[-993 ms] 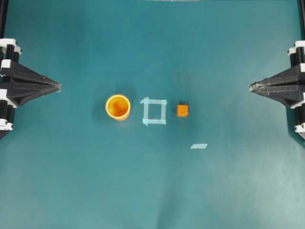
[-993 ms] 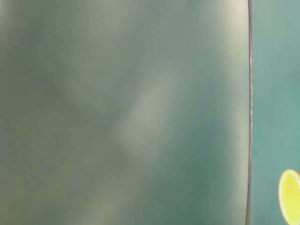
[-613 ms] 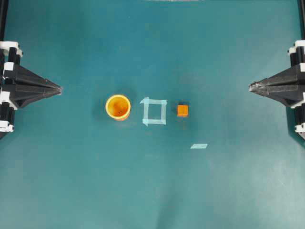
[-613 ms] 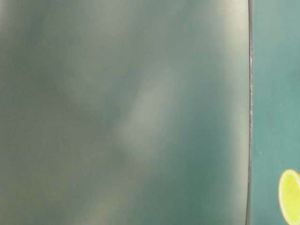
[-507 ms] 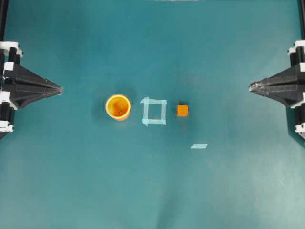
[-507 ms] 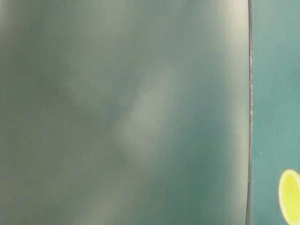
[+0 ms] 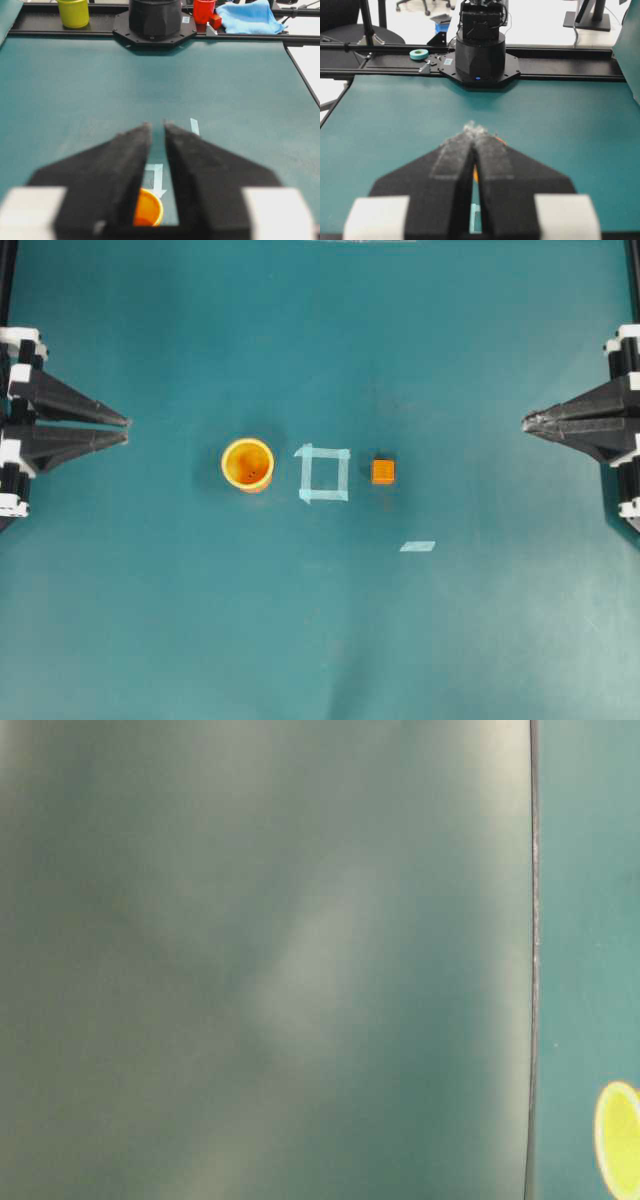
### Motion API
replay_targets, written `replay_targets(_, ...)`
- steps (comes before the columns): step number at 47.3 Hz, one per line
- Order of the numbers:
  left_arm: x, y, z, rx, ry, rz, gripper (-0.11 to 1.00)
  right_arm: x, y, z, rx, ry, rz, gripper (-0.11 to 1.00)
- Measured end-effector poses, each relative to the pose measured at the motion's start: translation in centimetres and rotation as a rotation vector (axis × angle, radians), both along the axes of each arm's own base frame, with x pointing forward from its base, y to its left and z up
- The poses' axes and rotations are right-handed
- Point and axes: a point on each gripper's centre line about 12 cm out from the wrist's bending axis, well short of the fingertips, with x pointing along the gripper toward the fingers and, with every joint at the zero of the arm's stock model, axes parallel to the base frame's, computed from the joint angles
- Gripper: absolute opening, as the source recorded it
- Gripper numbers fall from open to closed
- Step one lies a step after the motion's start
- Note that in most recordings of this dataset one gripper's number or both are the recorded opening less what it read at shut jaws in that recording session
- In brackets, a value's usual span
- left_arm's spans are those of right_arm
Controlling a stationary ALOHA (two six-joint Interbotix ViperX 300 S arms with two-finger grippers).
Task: Move the cup to the left with left arm.
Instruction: 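Open the left gripper while holding position at the table edge, then move the open left gripper rightward toward the orange cup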
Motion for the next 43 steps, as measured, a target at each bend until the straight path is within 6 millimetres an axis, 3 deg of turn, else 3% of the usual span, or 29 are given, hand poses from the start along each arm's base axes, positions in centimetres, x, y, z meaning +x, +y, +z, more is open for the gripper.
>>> replay_targets(3, 0.0, 0.0, -0.1, 0.0, 0.006, 0.0, 0.45, 0.0, 0.0, 0.0, 0.0, -0.002, 0.0, 0.0)
replay_targets(9, 0.0, 0.0, -0.2, 0.0, 0.015, -0.002, 0.58, 0.0, 0.0, 0.0, 0.0, 0.0, 0.0, 0.0)
replay_targets(17, 0.0, 0.0, -0.5, 0.002, 0.046, 0.0, 0.58, 0.0, 0.0, 0.0, 0.0, 0.002, 0.0, 0.0)
replay_targets(31, -0.1, 0.0, -1.3, 0.004, 0.11, -0.001, 0.68, 0.0, 0.0, 0.0, 0.002, 0.0, 0.0, 0.0)
replay_targets(43, 0.8, 0.0, -3.0, 0.007, 0.204, 0.0, 0.69, 0.0, 0.0, 0.0, 0.002, 0.002, 0.0, 0.0)
